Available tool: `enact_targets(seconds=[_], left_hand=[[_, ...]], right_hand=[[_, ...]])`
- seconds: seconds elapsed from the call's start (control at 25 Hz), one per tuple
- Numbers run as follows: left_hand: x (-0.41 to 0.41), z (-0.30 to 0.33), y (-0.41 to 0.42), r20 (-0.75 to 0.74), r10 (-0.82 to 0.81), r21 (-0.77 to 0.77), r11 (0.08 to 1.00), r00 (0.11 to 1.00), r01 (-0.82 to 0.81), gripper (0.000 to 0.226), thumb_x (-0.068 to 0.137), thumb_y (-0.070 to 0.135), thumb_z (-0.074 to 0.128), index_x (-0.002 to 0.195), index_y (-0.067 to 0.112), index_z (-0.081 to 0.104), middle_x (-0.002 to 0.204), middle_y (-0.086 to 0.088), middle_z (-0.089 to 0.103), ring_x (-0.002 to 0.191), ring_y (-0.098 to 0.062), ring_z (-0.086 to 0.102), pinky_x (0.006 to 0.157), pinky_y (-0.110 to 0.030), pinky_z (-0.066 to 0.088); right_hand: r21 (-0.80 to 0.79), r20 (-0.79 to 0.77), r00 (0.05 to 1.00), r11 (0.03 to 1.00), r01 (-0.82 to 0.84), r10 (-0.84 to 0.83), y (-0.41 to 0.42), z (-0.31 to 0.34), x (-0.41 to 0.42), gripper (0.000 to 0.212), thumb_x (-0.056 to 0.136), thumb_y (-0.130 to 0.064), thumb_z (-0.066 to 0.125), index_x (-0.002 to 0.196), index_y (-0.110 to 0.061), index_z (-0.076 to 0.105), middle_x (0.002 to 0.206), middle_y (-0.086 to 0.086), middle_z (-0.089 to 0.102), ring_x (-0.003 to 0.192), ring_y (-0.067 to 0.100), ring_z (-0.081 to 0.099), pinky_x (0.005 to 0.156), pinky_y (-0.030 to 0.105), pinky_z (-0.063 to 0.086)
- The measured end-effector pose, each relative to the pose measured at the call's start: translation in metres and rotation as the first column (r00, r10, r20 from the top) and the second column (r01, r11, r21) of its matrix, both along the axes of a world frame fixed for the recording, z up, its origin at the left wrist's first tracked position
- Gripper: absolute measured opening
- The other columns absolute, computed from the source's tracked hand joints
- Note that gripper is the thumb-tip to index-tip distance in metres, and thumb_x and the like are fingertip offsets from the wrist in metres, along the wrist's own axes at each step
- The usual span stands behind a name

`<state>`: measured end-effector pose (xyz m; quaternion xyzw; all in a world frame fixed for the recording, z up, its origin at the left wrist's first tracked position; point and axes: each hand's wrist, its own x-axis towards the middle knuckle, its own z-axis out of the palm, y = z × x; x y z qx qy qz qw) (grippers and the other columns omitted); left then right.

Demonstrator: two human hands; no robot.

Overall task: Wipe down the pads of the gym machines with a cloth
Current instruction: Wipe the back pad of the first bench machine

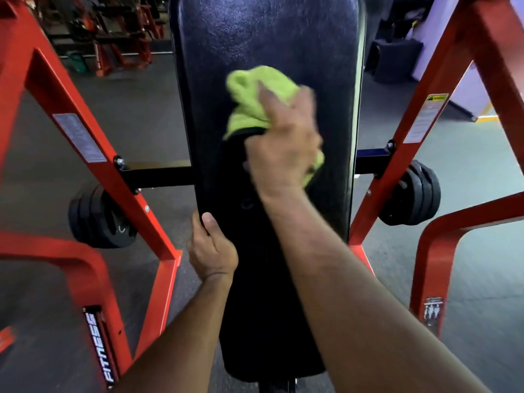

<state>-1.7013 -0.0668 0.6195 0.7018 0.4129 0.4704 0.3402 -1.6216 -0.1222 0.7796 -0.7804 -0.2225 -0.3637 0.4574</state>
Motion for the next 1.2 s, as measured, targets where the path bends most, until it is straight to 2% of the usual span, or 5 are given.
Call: enact_targets(seconds=[0.2, 0.32, 0.48, 0.96, 1.2], left_hand=[[0.001, -0.008, 0.015, 0.144, -0.079, -0.420, 0.897, 0.986, 0.133, 0.057, 0.095, 0.020, 0.019, 0.128, -0.012, 0.054, 0.124, -0.032, 0.059, 0.121, -0.042, 0.054, 0.098, -0.046, 0.034], [0.001, -0.010, 0.014, 0.384, 0.004, -0.478, 0.856, 0.923, 0.195, 0.050, 0.106, 0.014, 0.015, 0.097, 0.014, 0.064, 0.075, 0.014, 0.074, 0.078, 0.002, 0.068, 0.086, -0.022, 0.047], [-0.001, 0.011, -0.010, 0.264, -0.053, -0.237, 0.964, 0.963, 0.118, 0.038, 0.101, 0.024, 0.031, 0.096, -0.006, 0.055, 0.079, -0.021, 0.060, 0.075, -0.038, 0.054, 0.065, -0.024, 0.024], [0.010, 0.027, -0.030, 0.274, -0.002, -0.124, 0.992, 0.962, 0.037, 0.032, 0.094, 0.017, 0.042, 0.114, -0.001, 0.058, 0.112, -0.022, 0.056, 0.119, -0.047, 0.050, 0.098, -0.046, 0.045], [-0.016, -0.016, -0.010, 0.071, -0.120, -0.093, 0.988, 0.990, 0.126, 0.064, 0.101, 0.046, 0.029, 0.139, -0.003, 0.043, 0.129, -0.031, 0.057, 0.116, -0.044, 0.054, 0.094, -0.039, 0.038]], right_hand=[[-0.441, 0.186, 0.921, 0.867, -0.233, 0.342, 0.034, -0.051, -0.059, 0.040, 0.083, -0.022, 0.040, 0.102, -0.021, 0.075, 0.098, 0.008, 0.059, 0.074, 0.028, 0.055, 0.047, 0.026, 0.038], [-0.533, 0.211, 0.880, 0.805, -0.261, 0.426, -0.020, -0.100, -0.056, 0.027, 0.085, -0.032, 0.058, 0.106, -0.026, 0.075, 0.095, 0.004, 0.057, 0.071, 0.025, 0.055, 0.045, 0.030, 0.045], [-0.439, 0.184, 0.954, 0.888, -0.135, 0.236, -0.106, -0.107, -0.005, 0.054, 0.068, -0.011, 0.064, 0.118, -0.031, 0.072, 0.092, 0.001, 0.045, 0.068, 0.028, 0.055, 0.042, 0.029, 0.042], [-0.441, 0.185, 0.904, 0.855, -0.273, 0.384, -0.018, -0.119, -0.069, 0.036, 0.082, -0.034, 0.056, 0.114, -0.031, 0.073, 0.102, 0.000, 0.060, 0.081, 0.023, 0.052, 0.050, 0.027, 0.042], [-0.053, -0.065, 0.996, 0.997, 0.054, -0.058, -0.120, -0.127, -0.006, 0.068, 0.059, -0.001, 0.067, 0.120, -0.031, 0.071, 0.086, 0.001, 0.037, 0.068, 0.018, 0.044, 0.054, 0.024, 0.031]])
